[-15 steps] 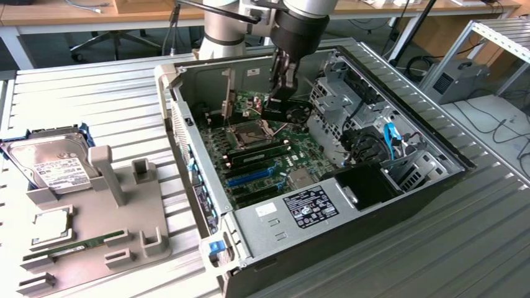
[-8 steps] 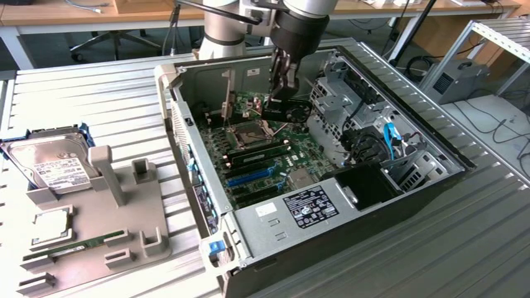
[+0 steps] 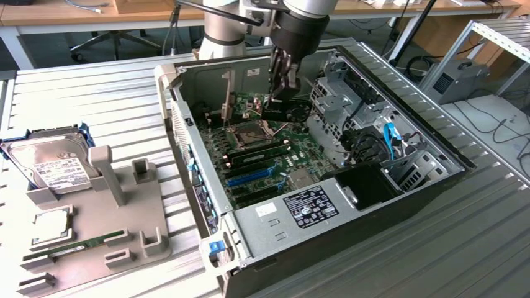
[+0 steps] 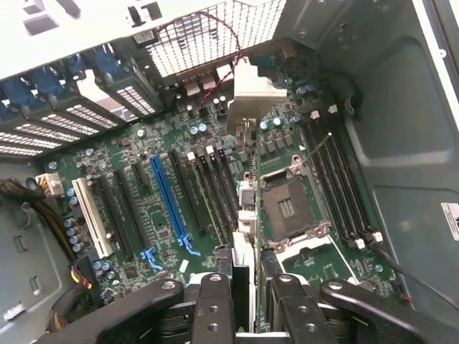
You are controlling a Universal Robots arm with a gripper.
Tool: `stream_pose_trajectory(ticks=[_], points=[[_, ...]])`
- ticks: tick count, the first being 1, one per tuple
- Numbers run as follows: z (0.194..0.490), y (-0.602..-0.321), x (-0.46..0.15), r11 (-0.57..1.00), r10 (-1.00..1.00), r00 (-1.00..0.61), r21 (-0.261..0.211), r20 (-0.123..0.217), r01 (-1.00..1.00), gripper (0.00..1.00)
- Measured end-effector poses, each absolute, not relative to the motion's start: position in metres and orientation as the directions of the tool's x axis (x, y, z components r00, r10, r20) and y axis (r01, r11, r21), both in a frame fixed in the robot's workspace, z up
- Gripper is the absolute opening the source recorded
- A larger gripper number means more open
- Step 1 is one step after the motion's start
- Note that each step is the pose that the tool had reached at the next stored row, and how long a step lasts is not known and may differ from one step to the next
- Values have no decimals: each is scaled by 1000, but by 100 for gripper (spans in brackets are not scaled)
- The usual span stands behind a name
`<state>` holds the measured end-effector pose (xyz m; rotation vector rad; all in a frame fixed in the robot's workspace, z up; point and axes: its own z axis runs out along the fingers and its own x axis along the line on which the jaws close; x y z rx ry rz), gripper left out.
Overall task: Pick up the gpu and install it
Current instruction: 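Insert the gpu into the slot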
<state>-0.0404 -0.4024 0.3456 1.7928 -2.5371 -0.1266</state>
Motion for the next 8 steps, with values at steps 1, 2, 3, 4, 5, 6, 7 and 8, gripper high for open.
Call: stream_pose_trajectory(ticks=[1, 2, 3, 4, 5, 6, 7, 8], points=[[346, -402, -40, 324, -945, -327, 85, -21, -942, 26], [346, -402, -40, 317, -947, -319, 85, -21, -945, 26], [346, -402, -40, 313, -949, -315, 85, -21, -946, 26], [346, -402, -40, 308, -950, -311, 85, -21, -948, 26], [346, -402, -40, 304, -952, -307, 85, -21, -949, 26], [346, -402, -40, 300, -953, -302, 85, -21, -950, 26], [346, -402, -40, 295, -955, -297, 85, -21, -952, 26], [346, -402, -40, 291, -956, -293, 85, -21, -953, 26]])
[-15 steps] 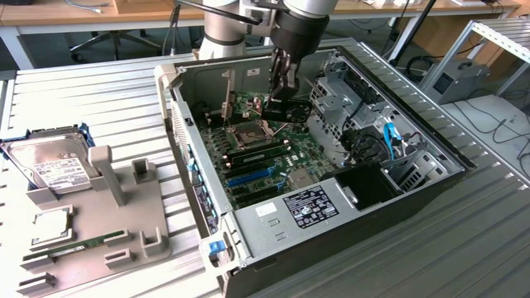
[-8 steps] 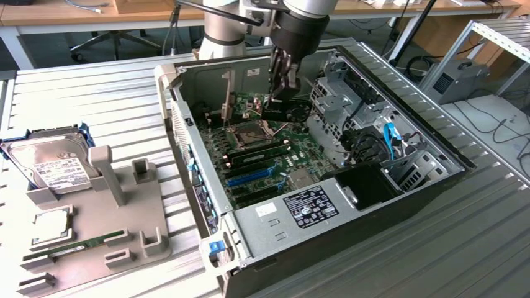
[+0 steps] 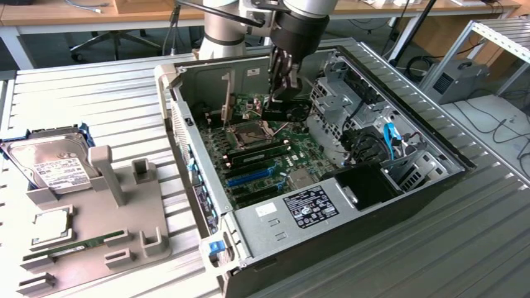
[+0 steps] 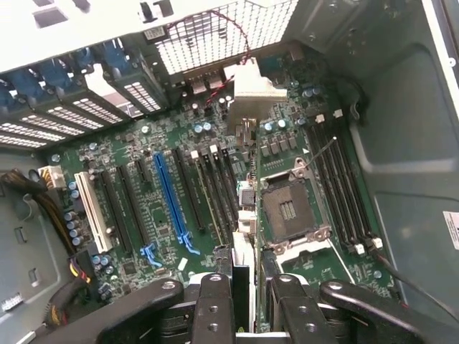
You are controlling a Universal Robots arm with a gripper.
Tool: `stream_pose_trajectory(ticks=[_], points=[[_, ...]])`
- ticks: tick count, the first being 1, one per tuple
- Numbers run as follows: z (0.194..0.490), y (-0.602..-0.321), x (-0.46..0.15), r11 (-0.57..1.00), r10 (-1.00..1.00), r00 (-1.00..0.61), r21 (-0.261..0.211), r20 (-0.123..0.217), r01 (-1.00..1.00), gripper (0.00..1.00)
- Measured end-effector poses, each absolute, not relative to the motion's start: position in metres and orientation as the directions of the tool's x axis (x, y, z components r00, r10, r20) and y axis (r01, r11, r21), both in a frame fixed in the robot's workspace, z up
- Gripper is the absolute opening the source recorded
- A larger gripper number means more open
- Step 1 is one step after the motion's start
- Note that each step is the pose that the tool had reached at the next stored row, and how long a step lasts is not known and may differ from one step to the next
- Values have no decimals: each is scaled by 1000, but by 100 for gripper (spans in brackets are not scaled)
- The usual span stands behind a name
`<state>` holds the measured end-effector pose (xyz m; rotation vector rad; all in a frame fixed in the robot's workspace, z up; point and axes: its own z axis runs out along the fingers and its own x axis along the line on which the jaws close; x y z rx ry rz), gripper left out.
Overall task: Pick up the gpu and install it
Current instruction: 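Insert the gpu into the slot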
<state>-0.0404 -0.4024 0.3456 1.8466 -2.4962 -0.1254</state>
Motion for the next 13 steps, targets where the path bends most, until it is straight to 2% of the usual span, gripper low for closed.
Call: stream_pose_trajectory(ticks=[13], points=[[346, -402, -40, 224, -974, -227, 85, -21, -971, 26]])
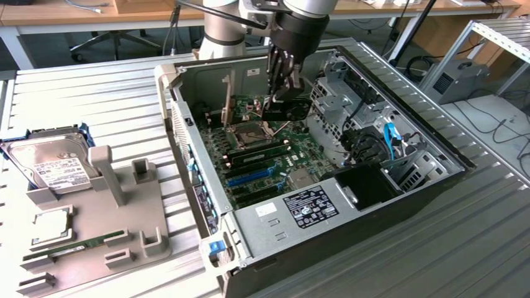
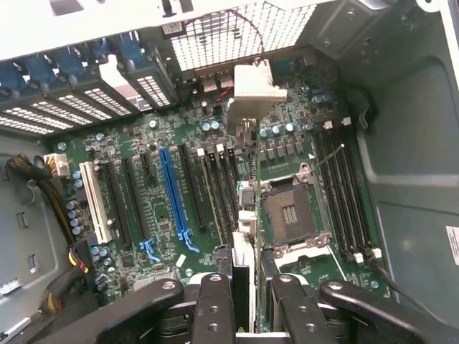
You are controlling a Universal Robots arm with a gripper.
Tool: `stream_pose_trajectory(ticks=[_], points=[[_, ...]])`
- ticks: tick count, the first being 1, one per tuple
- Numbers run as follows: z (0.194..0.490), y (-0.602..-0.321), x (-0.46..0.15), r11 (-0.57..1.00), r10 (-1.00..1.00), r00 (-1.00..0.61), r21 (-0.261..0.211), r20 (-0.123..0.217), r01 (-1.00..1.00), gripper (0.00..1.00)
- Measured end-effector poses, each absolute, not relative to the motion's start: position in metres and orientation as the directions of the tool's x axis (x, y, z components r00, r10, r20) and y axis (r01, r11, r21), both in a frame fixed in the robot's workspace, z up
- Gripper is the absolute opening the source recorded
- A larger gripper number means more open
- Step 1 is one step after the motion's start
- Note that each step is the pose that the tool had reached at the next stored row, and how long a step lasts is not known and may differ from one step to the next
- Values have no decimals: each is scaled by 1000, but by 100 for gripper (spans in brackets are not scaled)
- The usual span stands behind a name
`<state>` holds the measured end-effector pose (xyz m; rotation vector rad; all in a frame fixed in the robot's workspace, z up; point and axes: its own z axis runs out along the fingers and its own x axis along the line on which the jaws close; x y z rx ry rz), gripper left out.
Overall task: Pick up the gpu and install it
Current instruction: 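Insert the gpu into the slot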
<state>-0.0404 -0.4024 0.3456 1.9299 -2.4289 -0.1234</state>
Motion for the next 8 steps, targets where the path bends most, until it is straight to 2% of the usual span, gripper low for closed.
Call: stream_pose_trajectory(ticks=[8], points=[[346, -402, -40, 193, -981, -195, 85, -21, -978, 26]])
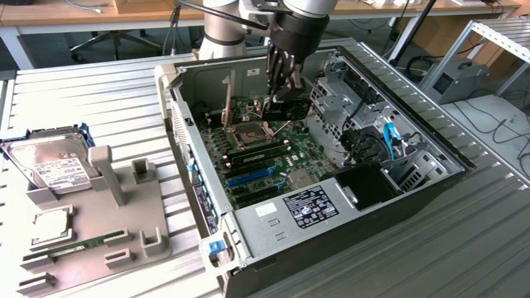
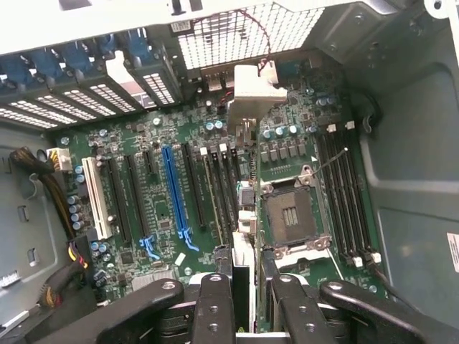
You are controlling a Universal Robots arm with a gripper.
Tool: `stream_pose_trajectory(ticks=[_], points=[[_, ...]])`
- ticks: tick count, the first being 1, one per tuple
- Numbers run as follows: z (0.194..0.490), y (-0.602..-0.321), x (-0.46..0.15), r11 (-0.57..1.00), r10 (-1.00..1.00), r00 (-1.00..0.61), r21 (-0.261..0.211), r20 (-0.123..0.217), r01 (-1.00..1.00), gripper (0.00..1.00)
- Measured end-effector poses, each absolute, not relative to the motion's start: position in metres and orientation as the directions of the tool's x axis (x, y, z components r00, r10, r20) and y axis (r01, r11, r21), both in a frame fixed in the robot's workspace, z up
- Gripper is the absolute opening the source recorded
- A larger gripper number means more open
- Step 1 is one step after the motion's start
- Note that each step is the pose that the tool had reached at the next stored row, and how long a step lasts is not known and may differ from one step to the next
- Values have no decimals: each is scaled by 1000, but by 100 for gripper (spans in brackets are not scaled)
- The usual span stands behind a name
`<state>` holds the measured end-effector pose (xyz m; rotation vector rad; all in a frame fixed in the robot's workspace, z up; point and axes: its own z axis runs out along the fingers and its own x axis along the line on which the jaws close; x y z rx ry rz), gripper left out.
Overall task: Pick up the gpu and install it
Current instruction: 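Insert the gpu into the slot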
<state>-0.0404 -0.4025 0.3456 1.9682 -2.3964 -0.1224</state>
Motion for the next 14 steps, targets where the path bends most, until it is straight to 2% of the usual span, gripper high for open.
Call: stream_pose_trajectory(ticks=[14], points=[[346, -402, -40, 133, -991, -136, 85, -21, -987, 26]])
